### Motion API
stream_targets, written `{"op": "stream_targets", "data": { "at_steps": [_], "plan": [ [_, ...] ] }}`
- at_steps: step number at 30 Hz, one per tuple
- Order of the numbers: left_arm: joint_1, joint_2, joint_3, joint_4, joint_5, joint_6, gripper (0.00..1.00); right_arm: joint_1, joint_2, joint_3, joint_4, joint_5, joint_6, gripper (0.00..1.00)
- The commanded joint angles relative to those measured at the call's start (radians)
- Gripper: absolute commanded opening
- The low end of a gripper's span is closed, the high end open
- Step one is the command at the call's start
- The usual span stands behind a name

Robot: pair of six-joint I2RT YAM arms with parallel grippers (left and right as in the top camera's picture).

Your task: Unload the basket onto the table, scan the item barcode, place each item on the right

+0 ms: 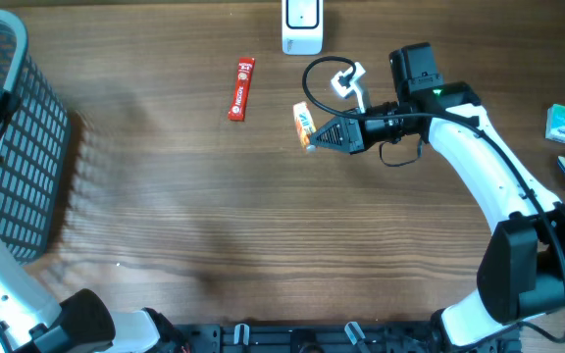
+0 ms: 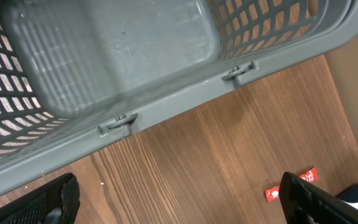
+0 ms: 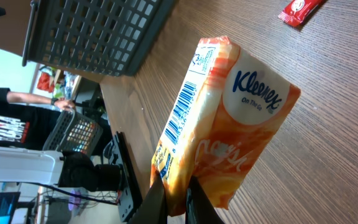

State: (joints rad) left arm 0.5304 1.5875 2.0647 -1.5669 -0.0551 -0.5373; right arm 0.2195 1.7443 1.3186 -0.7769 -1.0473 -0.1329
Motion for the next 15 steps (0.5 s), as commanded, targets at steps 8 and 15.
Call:
{"op": "stream_targets", "data": {
  "at_steps": [8,15],
  "plan": [
    [0.005,0.004,0.004,0.002,-0.006,-0.010,1.00,0.002,-0.012,-0.006,0.001,0.005,-0.007,0.04],
    [0.005,0.004,0.004,0.002,-0.006,-0.010,1.00,0.002,-0.012,-0.006,0.002,0.056,0.015,0.04]
  ]
}}
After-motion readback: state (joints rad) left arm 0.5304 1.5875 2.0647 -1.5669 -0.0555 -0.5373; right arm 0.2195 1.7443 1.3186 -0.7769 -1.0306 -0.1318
